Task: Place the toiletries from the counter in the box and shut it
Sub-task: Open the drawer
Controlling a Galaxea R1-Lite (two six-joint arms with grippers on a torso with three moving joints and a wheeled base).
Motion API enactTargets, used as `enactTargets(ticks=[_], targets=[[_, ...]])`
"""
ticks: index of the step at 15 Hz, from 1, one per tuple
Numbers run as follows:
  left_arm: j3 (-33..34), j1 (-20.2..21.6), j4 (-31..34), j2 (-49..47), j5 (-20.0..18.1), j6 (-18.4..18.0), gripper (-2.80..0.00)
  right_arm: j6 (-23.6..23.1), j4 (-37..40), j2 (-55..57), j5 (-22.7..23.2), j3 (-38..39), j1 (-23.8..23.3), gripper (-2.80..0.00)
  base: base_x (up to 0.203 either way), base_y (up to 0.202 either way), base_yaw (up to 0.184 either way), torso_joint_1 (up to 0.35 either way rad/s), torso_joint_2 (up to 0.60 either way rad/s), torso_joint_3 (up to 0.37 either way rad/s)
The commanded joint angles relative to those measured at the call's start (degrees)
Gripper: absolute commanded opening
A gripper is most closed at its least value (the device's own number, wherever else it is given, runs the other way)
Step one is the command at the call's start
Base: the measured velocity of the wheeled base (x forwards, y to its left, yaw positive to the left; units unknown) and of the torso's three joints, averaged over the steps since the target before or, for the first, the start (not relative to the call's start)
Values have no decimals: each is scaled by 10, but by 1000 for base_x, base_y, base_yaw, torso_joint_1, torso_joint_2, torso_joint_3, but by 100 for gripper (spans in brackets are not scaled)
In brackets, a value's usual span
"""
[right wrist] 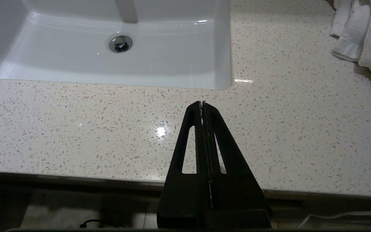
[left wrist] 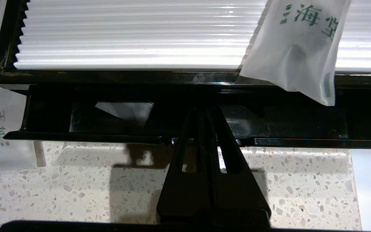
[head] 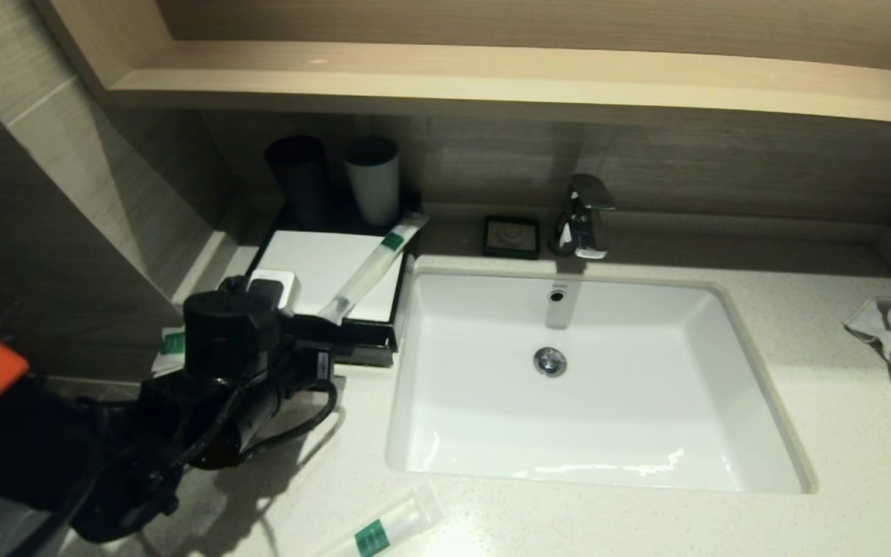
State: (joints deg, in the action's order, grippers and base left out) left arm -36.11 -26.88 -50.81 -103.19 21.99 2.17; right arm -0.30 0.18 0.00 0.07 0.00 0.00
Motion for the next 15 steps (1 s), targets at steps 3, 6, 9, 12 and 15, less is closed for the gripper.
enactTargets(ticks=[3, 6, 9, 12, 15], targets=[[6, 0, 7, 10, 2, 0, -280, 0, 0, 0, 0, 0, 0, -280, 0, 0, 0, 0, 0, 0], [10, 0, 15, 13, 2, 0, -280, 0, 0, 0, 0, 0, 0, -280, 0, 0, 0, 0, 0, 0], [15, 0, 29, 19, 2, -1, -280, 0, 0, 0, 0, 0, 0, -280, 0, 0, 0, 0, 0, 0], [19, 0, 38, 21, -5, -1, -280, 0, 0, 0, 0, 0, 0, -280, 0, 0, 0, 0, 0, 0], [25, 0, 41, 23, -8, -1, -280, 0, 0, 0, 0, 0, 0, -280, 0, 0, 0, 0, 0, 0]])
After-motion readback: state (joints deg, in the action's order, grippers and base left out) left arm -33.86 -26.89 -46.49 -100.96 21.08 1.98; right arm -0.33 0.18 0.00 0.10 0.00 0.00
